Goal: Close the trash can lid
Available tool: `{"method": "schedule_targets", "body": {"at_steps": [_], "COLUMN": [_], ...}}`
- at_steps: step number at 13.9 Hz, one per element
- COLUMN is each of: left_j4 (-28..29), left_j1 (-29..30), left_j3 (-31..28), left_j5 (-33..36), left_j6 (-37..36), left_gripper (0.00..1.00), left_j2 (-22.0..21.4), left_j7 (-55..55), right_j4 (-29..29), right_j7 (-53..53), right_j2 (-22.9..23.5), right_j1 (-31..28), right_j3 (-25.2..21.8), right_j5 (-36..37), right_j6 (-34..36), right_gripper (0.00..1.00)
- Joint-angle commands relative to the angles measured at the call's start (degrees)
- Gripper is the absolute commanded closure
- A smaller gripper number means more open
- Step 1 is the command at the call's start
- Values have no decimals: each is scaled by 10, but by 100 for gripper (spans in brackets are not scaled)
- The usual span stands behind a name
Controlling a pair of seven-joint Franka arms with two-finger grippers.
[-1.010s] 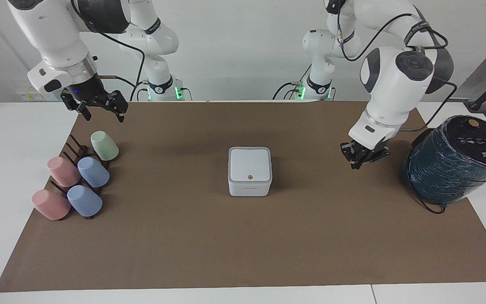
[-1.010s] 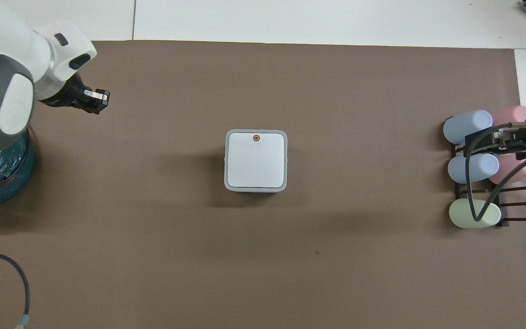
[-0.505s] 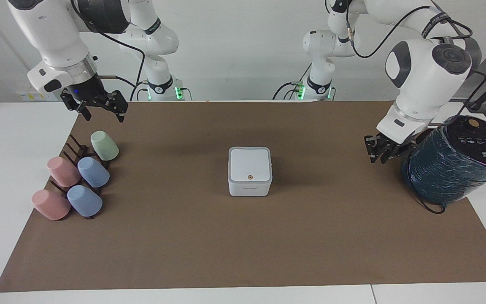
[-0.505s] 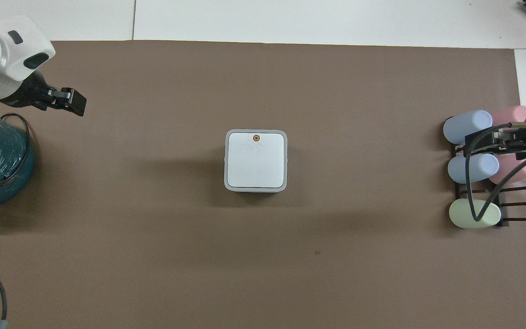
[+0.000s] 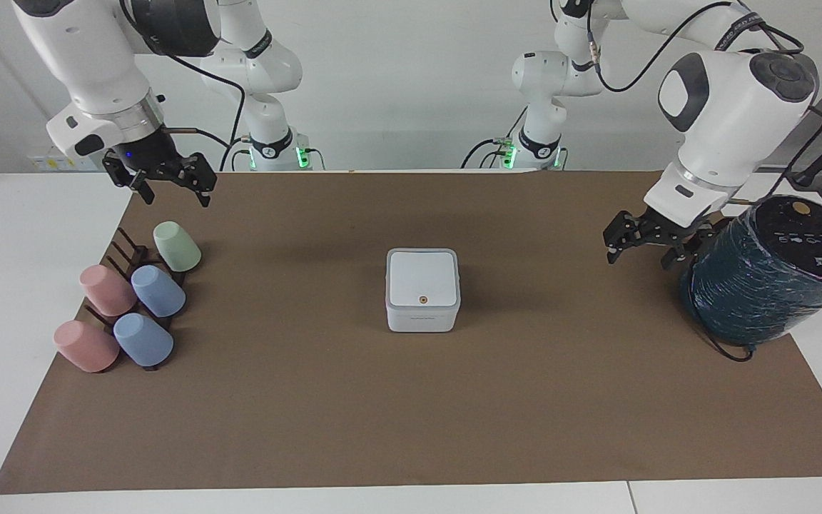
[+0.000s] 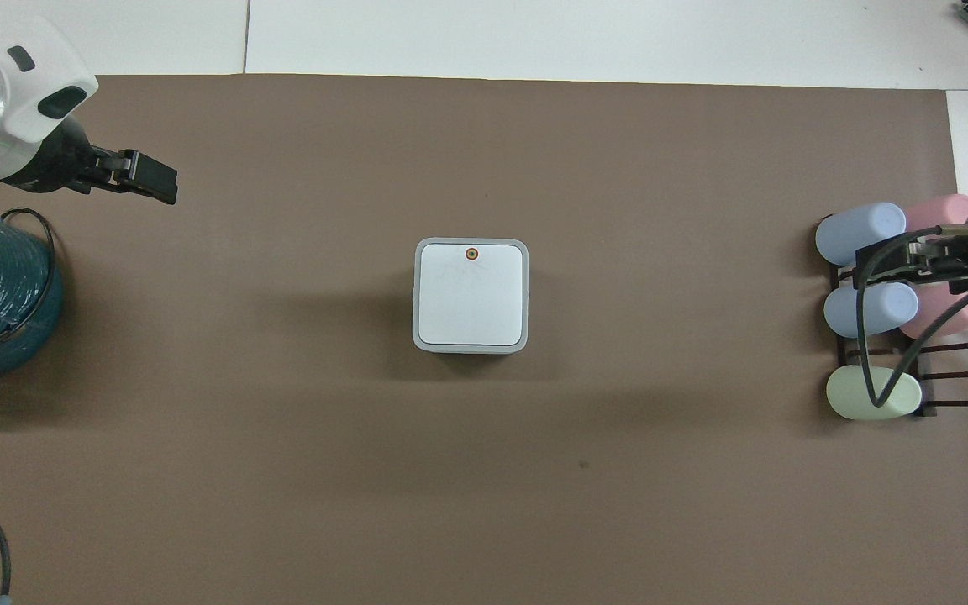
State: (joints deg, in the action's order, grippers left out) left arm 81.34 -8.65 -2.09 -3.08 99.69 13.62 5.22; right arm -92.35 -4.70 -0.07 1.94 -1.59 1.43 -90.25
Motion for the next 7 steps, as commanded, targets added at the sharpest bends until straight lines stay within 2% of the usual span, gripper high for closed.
{"method": "schedule_targets", "body": {"at_steps": [1, 7], "left_j4": [5, 6], "left_j1": [0, 2], "left_j3": [-2, -2], "left_j5": [-3, -3], "left_j6": [16, 28], "left_gripper": [0, 0], "left_j2": [-9, -9], "left_j7": [4, 4], "right_j4": [4, 4], "right_j7": [16, 16], "right_j2": [2, 2], "right_j1": [-4, -4], "right_j3": [2, 2], "right_j5": [-5, -5], "right_j6": [6, 6], "right_gripper": [0, 0]}}
